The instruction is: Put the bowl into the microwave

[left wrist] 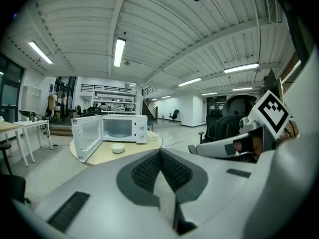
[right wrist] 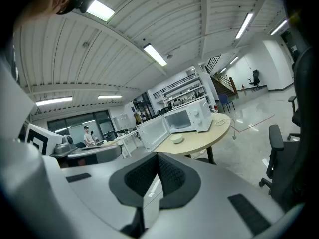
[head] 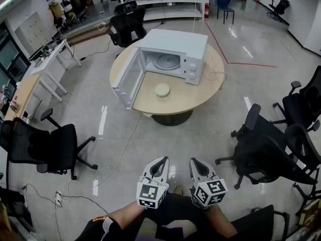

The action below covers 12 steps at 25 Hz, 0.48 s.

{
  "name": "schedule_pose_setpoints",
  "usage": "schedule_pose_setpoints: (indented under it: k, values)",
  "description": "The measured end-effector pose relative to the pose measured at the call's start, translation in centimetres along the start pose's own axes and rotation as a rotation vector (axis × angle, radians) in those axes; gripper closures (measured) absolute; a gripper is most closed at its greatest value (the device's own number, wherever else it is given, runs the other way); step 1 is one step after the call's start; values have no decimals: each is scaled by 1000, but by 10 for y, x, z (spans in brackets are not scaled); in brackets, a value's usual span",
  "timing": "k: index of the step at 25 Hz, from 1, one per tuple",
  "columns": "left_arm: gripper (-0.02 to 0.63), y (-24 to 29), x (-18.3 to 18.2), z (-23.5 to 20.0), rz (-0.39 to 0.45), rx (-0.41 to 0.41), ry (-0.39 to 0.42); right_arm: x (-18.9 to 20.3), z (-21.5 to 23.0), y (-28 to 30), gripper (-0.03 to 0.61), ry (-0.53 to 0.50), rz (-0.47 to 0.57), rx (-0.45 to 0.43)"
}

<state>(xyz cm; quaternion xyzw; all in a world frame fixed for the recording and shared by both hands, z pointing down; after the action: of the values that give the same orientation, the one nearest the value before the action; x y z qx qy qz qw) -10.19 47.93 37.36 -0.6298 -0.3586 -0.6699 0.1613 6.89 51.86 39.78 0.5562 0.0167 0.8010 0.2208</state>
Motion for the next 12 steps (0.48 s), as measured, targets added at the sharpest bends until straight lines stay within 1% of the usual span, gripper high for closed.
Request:
schedule_pose_setpoints:
  k: [8, 12]
  values:
    - [571, 20, 3, -17, 5, 2, -10, -1, 4, 23, 563, -13, -22, 1]
    - [571, 29, -2, -21, 14, 22, -5, -6, 9, 31, 563, -11, -26, 15]
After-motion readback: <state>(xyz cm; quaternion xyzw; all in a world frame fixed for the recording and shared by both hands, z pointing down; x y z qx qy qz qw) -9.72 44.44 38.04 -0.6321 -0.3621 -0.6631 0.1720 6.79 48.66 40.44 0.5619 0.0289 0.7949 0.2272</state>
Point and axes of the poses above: the fingertips, and each gripper's own axes: y forward along the fingers, z to its right, x out of its underside, the point moved 8 cm from there along -y, backward along the fingers
